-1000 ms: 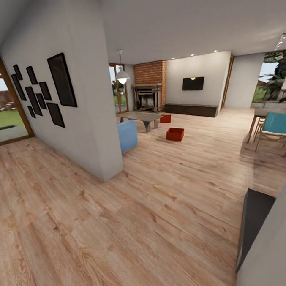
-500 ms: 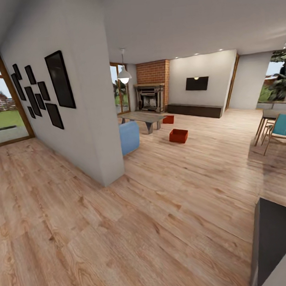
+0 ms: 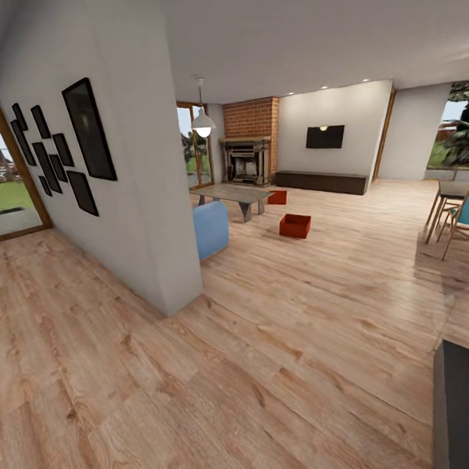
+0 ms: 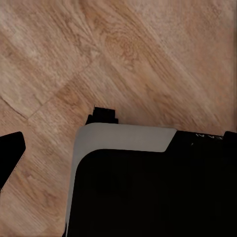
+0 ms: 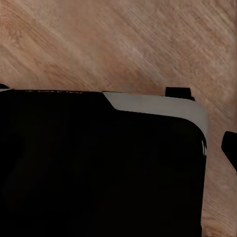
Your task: Move the two storage containers from the living room to the garage. In the garage, place one container on the floor and stack the other container on top of it (either order is fine).
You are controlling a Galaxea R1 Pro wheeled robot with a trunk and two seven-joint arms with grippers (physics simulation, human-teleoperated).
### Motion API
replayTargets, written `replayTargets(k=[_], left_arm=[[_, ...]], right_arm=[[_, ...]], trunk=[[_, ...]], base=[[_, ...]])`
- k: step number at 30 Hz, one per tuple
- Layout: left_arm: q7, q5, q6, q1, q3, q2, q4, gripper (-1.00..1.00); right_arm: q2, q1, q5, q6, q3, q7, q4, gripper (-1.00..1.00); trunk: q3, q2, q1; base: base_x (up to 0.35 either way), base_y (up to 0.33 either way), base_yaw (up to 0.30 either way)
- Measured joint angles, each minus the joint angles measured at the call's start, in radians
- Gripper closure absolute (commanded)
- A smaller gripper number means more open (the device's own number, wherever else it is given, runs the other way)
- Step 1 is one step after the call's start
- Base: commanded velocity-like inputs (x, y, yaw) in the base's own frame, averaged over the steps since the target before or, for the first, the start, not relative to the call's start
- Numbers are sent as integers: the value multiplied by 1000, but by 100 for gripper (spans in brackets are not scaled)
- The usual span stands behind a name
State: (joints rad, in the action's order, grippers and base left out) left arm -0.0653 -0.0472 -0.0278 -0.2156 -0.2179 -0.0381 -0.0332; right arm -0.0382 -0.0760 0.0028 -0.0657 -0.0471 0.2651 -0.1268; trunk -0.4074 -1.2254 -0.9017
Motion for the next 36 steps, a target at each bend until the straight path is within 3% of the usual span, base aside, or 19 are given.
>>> replayTargets(k=[24, 36], left_arm=[[0, 0, 0, 0, 0, 0, 0, -100], [0, 0, 0, 0, 0, 0, 0, -100]], right_arm=[[0, 0, 0, 1, 0, 0, 0, -100], [0, 0, 0, 1, 0, 0, 0, -100]], trunk=[[0, 0, 0], [0, 0, 0]], base=[[346, 0, -5], [346, 0, -182]])
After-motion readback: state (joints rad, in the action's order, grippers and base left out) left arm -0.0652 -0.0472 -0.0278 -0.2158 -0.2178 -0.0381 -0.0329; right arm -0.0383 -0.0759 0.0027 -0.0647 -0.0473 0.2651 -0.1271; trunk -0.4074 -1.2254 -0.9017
